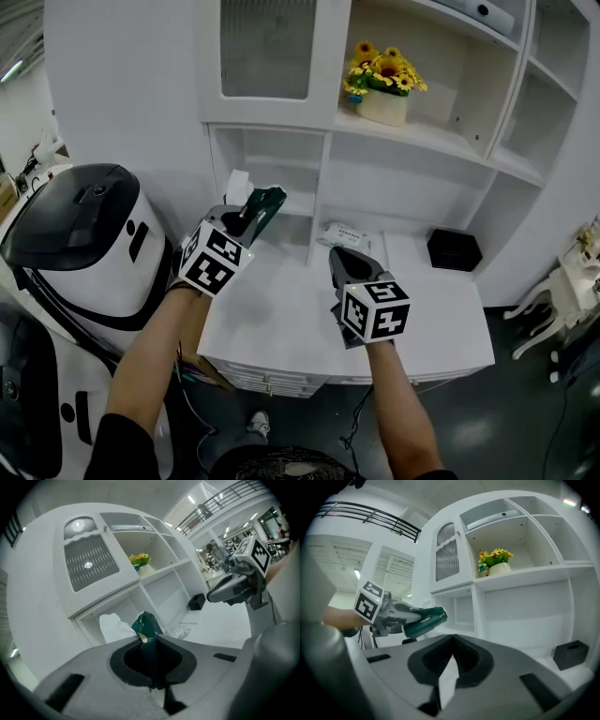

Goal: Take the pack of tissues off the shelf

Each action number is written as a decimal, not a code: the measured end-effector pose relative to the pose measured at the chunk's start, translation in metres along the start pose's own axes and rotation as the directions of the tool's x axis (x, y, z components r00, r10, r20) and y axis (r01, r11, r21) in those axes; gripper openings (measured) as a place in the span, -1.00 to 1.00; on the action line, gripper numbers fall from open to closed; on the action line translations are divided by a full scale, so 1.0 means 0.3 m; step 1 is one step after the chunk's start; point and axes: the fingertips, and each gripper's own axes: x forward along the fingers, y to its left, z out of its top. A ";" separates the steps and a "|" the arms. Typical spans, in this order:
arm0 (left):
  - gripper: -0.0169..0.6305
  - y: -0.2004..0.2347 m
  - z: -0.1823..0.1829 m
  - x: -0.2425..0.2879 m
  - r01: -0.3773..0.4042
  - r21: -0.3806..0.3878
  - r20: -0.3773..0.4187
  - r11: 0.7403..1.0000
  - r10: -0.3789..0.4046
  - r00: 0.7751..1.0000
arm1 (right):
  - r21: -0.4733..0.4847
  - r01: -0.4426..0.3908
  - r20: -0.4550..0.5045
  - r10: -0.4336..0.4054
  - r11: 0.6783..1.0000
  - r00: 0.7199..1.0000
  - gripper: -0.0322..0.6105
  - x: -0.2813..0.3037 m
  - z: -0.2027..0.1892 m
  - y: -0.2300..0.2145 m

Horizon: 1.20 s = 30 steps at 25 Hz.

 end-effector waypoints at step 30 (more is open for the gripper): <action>-0.91 -0.323 -0.153 -0.417 -0.173 -0.407 0.049 0.897 0.211 0.976 | -0.022 -0.053 0.065 0.054 0.998 0.996 -0.89 -0.276 -0.060 0.173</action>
